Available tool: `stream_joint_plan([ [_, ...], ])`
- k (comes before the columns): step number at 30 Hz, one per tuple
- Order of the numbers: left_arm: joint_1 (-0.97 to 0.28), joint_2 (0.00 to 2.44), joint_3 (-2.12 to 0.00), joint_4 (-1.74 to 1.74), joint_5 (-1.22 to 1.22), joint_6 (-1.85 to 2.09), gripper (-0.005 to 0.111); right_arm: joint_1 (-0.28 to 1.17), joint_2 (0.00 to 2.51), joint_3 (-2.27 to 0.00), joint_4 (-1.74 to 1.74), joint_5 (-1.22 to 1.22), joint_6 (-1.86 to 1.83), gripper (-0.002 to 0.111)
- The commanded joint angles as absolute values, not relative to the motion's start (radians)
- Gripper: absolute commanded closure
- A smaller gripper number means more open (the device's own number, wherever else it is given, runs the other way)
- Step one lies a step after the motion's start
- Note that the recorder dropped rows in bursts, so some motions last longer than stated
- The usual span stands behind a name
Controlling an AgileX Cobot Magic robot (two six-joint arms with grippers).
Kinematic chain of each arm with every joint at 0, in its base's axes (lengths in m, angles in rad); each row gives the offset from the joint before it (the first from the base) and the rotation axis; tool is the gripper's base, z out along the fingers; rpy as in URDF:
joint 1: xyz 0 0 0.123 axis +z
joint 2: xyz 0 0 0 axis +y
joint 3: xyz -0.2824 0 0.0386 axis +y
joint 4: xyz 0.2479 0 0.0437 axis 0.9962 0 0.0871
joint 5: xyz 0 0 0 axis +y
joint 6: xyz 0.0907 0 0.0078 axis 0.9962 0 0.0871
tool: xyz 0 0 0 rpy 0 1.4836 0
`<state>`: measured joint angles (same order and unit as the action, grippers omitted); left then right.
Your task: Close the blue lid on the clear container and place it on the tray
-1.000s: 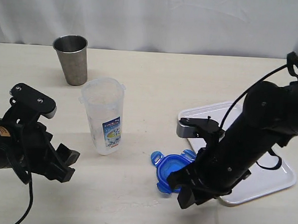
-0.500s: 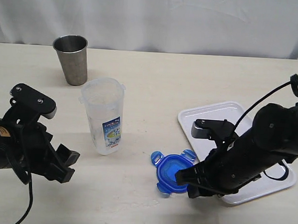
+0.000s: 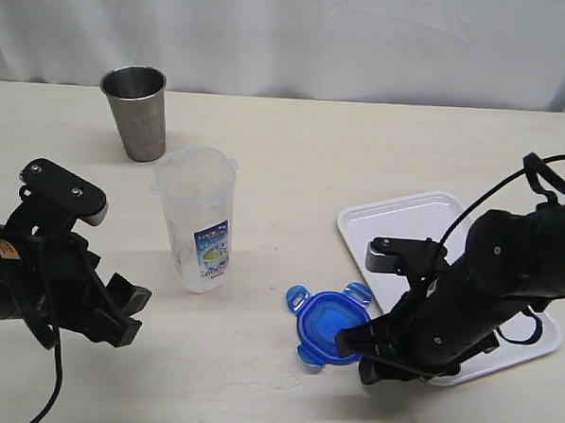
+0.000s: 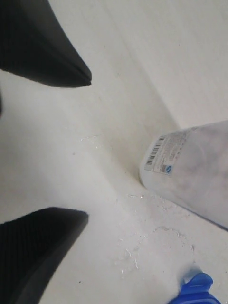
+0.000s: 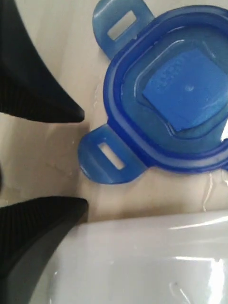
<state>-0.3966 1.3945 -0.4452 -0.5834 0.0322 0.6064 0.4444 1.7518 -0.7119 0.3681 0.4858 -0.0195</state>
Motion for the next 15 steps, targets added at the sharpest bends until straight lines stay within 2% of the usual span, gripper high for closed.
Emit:
stream_joint_plan([
  [1,-0.394,1.388,-0.442,-0.587,0.032,0.599,0.04,0.44,1.779,-0.708,0.385,0.422,-0.015,0.061],
  [10,-0.394,1.388,-0.442,-0.587,0.032,0.599,0.04,0.44,1.788,-0.716,0.397,0.366,-0.015,0.061],
  [15,-0.394,1.388,-0.442,-0.587,0.032,0.599,0.04,0.44,1.788,-0.722,0.397,0.382,-0.022,0.068],
])
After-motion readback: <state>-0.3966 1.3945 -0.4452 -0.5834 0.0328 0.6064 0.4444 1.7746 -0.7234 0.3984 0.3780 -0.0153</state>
